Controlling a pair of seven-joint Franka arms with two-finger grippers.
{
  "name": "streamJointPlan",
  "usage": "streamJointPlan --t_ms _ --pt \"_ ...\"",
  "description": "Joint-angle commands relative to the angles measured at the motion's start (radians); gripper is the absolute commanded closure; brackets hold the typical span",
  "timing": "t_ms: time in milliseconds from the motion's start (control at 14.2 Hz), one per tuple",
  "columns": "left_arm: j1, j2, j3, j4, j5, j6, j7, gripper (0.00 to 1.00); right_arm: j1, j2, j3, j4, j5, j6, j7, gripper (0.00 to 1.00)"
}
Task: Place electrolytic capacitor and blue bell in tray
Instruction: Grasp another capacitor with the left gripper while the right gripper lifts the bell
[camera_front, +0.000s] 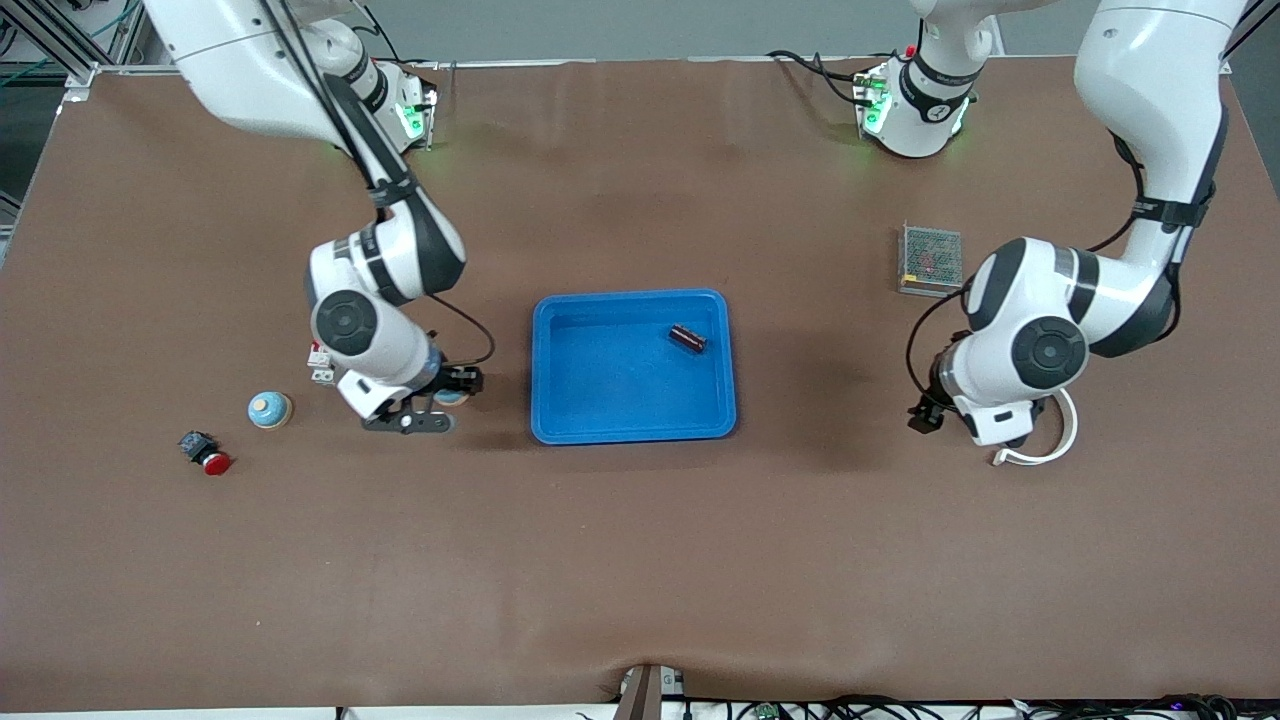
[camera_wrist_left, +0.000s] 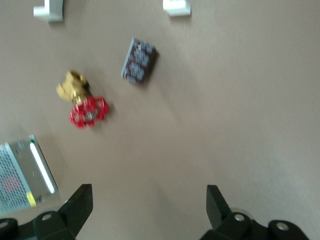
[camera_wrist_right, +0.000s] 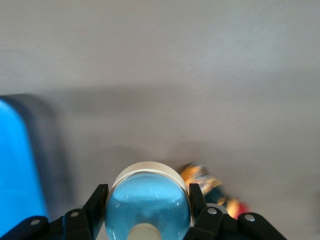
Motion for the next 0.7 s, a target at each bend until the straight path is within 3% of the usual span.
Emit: streamJointPlan --t_ms 0,281,632 --pt "0.047 0.025 -0.009 -0.007 0.038 0.049 0.077 0.00 0.100 -0.005 -0.008 0.026 0.008 -0.009 0.184 0.45" --pt "0.141 0.086 -0.011 -0.007 0.102 0.142 0.230 0.01 0.184 0.000 -0.008 0.033 0.010 0.008 0.298 0.45" --pt "0.176 0.154 -0.009 -0.013 0.150 0.219 0.276 0.21 0.260 0.028 -0.008 0.033 0.010 0.104 0.417 0.45"
